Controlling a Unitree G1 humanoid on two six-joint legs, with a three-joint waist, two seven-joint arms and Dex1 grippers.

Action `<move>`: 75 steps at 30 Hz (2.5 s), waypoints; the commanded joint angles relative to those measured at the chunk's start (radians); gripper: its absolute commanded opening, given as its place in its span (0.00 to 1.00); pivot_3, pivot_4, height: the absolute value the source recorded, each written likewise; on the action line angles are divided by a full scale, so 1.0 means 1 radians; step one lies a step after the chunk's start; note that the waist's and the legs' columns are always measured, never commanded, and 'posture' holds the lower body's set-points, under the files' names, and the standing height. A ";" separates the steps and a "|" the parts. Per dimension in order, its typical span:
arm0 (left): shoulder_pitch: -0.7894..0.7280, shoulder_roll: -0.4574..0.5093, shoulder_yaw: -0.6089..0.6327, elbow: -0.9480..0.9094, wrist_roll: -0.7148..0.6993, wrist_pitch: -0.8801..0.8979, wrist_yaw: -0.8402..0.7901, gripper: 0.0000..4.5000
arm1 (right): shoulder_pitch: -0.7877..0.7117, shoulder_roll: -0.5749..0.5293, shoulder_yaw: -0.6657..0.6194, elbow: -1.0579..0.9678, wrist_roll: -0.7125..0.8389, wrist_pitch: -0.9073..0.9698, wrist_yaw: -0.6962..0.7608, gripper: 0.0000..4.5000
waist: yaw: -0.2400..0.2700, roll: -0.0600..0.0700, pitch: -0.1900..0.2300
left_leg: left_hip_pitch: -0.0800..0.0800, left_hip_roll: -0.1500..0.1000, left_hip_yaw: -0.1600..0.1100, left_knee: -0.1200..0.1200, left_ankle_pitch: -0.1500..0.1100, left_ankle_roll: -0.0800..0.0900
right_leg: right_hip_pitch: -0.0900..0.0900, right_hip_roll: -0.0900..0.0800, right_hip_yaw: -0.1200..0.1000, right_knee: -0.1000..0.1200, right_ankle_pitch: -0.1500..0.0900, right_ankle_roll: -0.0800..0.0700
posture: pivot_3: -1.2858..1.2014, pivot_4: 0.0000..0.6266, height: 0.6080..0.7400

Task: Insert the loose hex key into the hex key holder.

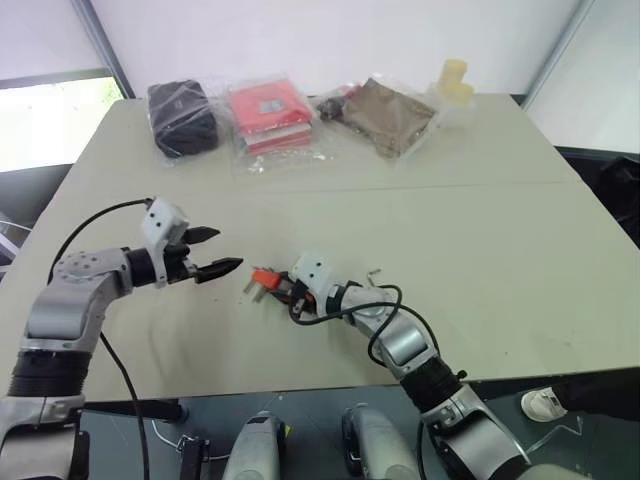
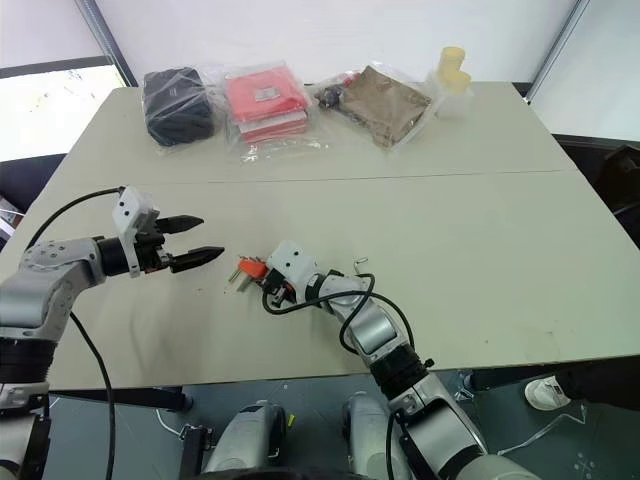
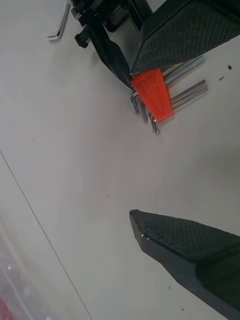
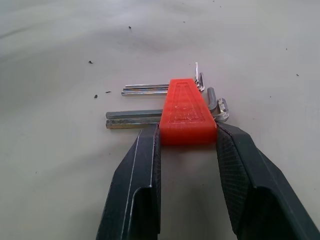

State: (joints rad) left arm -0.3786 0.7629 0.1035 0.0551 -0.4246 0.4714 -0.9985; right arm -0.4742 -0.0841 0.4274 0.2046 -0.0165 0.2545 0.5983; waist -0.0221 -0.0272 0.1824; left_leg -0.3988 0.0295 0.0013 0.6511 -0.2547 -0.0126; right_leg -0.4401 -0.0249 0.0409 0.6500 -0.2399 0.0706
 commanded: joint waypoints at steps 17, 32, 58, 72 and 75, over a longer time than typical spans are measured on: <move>-0.426 -0.147 -0.054 0.372 -0.093 0.091 -0.281 1.00 | -0.587 -0.602 -0.040 0.337 -0.461 -1.179 -0.081 0.22 | -0.004 0.000 0.002 | -0.001 -0.002 0.001 -0.001 0.000 0.000 | -0.002 0.000 0.000 0.000 0.000 0.000 | 0.52 0.24 1.00; -0.677 -0.384 -0.065 0.744 0.000 -0.156 -0.338 1.00 | -0.627 -0.593 -0.043 0.431 -0.430 -1.257 -0.061 0.22 | -0.022 0.000 0.003 | -0.004 -0.004 0.000 0.002 0.001 -0.001 | -0.003 -0.001 0.001 0.000 0.001 0.002 | 0.52 0.24 1.00; -0.728 -0.428 -0.045 0.854 0.055 -0.229 -0.344 0.00 | -0.577 -0.580 -0.060 0.347 -0.408 -1.186 -0.057 0.22 | -0.021 0.000 0.003 | -0.005 -0.004 0.000 0.002 0.001 -0.001 | -0.003 -0.001 0.001 0.000 0.001 0.002 | 0.52 0.24 1.00; -0.718 -0.410 -0.041 0.851 0.063 -0.231 -0.337 0.00 | -0.529 -0.590 -0.075 0.299 -0.402 -1.142 -0.048 0.22 | -0.021 0.000 0.003 | -0.005 -0.004 0.000 0.002 0.001 -0.001 | -0.003 -0.001 0.001 0.001 0.001 0.002 | 0.52 0.24 1.00; -0.717 -0.402 -0.041 0.855 0.067 -0.234 -0.341 0.00 | -0.517 -0.584 -0.087 0.291 -0.383 -1.125 -0.048 0.45 | -0.022 0.000 0.003 | -0.005 -0.004 0.000 0.002 0.001 -0.001 | -0.003 -0.001 0.001 0.001 0.001 0.002 | 0.52 0.24 1.00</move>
State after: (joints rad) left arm -1.0779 0.3272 0.0233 0.9049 -0.3631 0.2528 -1.3710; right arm -0.9861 -0.6593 0.3859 0.5420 -0.4480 -0.8593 0.5561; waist -0.0440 -0.0275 0.1852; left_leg -0.4035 0.0256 0.0011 0.6536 -0.2541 -0.0132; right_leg -0.4428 -0.0262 0.0419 0.6506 -0.2386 0.0723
